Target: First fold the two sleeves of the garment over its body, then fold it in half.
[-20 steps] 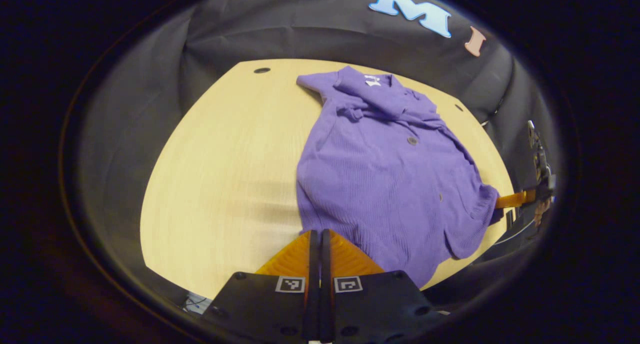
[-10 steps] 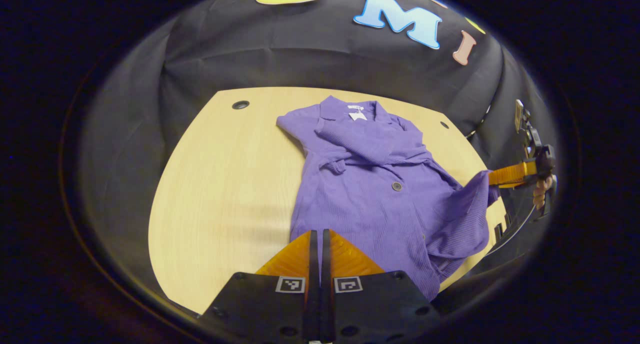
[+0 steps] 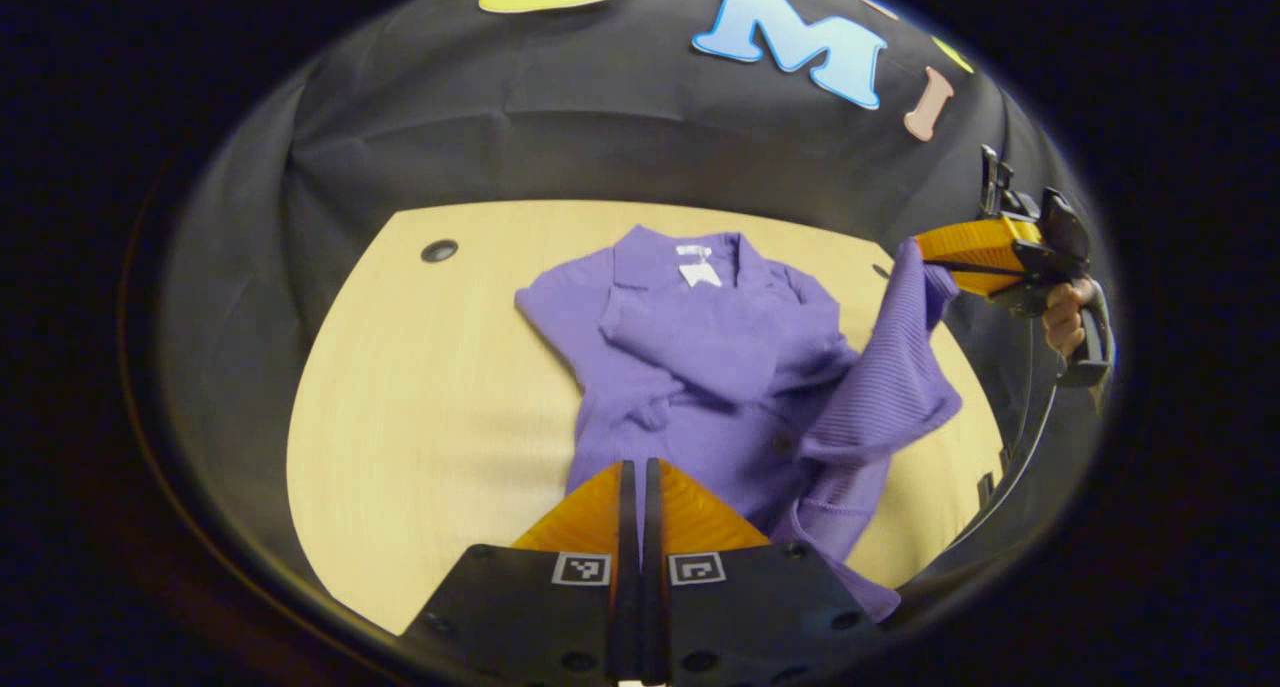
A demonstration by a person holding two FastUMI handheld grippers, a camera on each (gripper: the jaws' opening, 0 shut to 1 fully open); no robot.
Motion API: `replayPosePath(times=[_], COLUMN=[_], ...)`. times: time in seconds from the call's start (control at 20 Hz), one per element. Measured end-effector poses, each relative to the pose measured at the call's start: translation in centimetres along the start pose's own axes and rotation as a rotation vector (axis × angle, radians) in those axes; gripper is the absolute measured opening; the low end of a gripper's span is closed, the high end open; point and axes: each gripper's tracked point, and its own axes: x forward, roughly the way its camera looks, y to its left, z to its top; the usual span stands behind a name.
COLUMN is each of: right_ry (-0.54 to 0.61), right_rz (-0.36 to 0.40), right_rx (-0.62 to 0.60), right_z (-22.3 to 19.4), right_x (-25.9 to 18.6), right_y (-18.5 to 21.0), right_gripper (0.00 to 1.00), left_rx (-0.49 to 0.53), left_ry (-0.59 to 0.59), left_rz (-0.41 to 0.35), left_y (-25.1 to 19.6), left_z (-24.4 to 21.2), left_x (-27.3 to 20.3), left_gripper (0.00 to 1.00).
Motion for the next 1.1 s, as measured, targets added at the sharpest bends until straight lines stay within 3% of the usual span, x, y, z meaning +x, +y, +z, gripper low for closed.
replayPosePath(times=[0.2,0.4,0.65,0.8,0.85,0.9,0.95,1.1], right_ry=[-0.098,-0.182,-0.174,-0.123,-0.113,-0.104,-0.106,-0.127], right_rz=[-0.01,-0.058,-0.18,-0.299,-0.296,-0.291,-0.298,-0.342], right_rx=[0.035,0.143,0.196,0.21,0.22,0.224,0.214,0.134], right_z=[7.9,13.6,14.1,12.4,11.6,11.5,11.1,10.3], right_x=[4.2,7.7,11.8,13.4,13.9,13.4,12.7,10.3], right_y=[-0.1,-3.9,-11.4,-14.8,-14.9,-14.8,-14.8,-14.9], right_gripper=[0.01,0.01,0.01,0.02,0.03,0.2,0.27,0.89], left_rx=[0.128,0.253,0.262,0.201,0.181,0.164,0.151,0.132], left_ry=[-0.047,-0.061,-0.042,-0.024,-0.03,-0.038,-0.049,-0.095], left_rz=[-0.006,0.0,-0.013,-0.023,-0.024,-0.026,-0.028,-0.023], left_y=[0.6,0.8,0.7,0.9,0.7,0.5,0.3,-0.1], left_z=[7.7,12.6,14.2,12.9,12.8,12.9,13.3,14.0], left_x=[3.6,7.8,13.8,15.6,15.5,15.2,14.8,12.9], left_gripper=[0.07,0.07,0.07,0.07,0.07,0.07,0.07,0.07])
